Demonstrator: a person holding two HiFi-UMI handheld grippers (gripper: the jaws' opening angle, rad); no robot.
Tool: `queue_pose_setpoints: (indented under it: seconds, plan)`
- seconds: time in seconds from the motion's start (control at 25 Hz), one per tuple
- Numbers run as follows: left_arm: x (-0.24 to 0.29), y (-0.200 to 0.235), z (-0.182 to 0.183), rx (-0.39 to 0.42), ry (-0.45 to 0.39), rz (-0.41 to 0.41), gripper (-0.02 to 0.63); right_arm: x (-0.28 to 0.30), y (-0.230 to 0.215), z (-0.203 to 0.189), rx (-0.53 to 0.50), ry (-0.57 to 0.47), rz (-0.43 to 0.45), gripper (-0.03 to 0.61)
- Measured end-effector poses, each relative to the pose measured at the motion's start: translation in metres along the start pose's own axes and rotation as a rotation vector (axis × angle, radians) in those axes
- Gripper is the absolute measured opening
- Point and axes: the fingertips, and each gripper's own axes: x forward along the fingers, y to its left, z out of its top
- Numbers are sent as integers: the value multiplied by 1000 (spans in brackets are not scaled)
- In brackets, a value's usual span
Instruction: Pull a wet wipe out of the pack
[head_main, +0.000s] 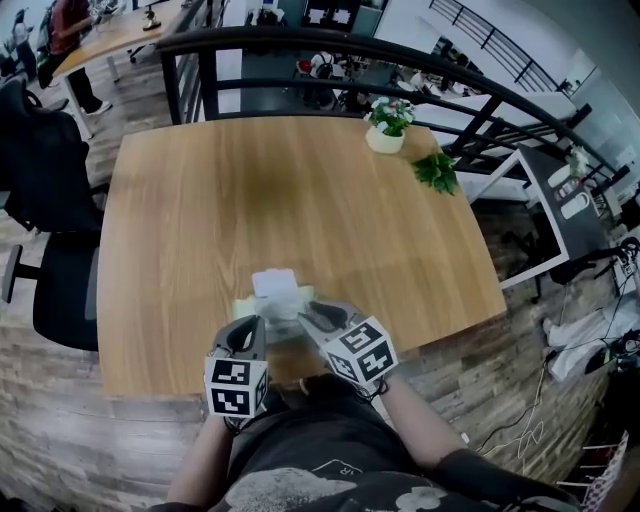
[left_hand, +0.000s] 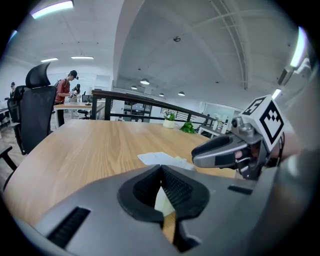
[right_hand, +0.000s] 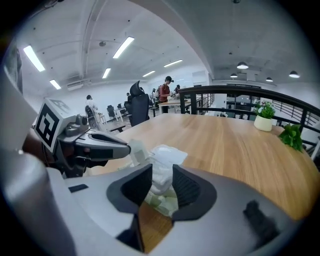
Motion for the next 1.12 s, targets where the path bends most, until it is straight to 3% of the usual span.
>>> queue_pose_setpoints:
  seconds: [0.36,0.84,1.12]
  plan:
    - [-2,0,-3,-34,27,53,15,20,0,-9,-122,67,108,144]
    - [-3,-1,-3,-28,77,117,15,29,6,-13,-221,118,213,141]
    - [-4,-1,-2,-44,74,142,15,31,8,-17,-297,148,205,41]
